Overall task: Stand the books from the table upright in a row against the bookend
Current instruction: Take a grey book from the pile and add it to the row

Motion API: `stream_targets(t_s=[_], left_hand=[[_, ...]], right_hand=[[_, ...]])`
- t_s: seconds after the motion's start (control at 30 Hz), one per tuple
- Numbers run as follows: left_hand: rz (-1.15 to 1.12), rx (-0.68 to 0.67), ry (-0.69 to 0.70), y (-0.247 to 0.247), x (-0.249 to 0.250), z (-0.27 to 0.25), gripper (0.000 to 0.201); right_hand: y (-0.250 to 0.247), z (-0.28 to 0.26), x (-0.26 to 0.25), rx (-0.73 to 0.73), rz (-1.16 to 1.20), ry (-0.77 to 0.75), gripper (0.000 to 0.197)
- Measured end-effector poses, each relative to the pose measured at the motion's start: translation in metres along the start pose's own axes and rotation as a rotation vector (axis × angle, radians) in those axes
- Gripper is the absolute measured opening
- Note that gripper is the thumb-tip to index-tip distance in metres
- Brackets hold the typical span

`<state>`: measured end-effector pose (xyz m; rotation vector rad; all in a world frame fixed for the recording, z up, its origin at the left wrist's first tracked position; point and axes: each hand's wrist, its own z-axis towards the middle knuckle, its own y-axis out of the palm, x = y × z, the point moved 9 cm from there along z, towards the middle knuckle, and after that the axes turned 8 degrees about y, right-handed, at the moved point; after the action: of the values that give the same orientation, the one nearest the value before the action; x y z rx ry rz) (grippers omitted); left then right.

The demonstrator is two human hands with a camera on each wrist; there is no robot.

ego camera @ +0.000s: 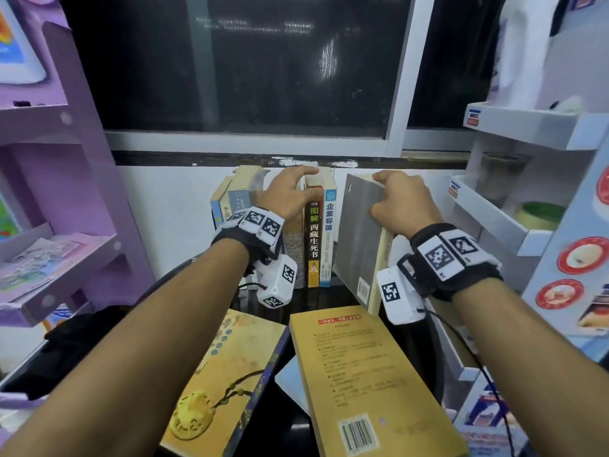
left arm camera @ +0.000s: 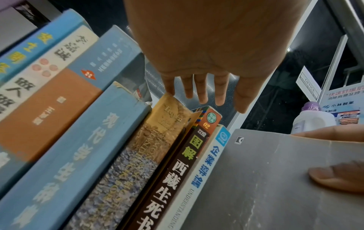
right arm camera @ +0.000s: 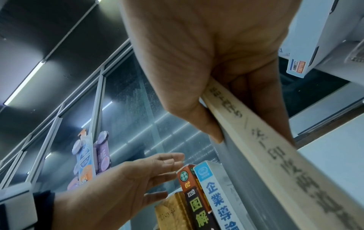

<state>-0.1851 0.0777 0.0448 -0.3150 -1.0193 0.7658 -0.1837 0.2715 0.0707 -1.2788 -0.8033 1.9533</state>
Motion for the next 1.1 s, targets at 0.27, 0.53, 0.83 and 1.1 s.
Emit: stream_targets(t_s=[0.27, 0.53, 0.83, 1.1], left_hand=[[0.048, -0.066, 0.078, 0.014, -0.016, 0.031, 0.055], [0.282, -0.125, 0.187, 0.027, -0.030, 0.037, 0.062], [0.155, -0.087, 0.272, 0.023, -0.033, 0.034, 0.055], [0.068, -0.070, 0.273, 0.020, -0.038, 0.032, 0.048]], right_hand=[[0.027, 0.025, -0.003, 0.044, 0.065, 0.003, 0.045], [0.072, 0.048, -0.009, 0.023, 0.105, -0.038, 0.054], [0.104, 0.062, 0.001, -0.129, 0.130, -0.026, 0.054], [0.116, 0.063, 0.000, -0.304, 0.182, -0.125, 0.062]])
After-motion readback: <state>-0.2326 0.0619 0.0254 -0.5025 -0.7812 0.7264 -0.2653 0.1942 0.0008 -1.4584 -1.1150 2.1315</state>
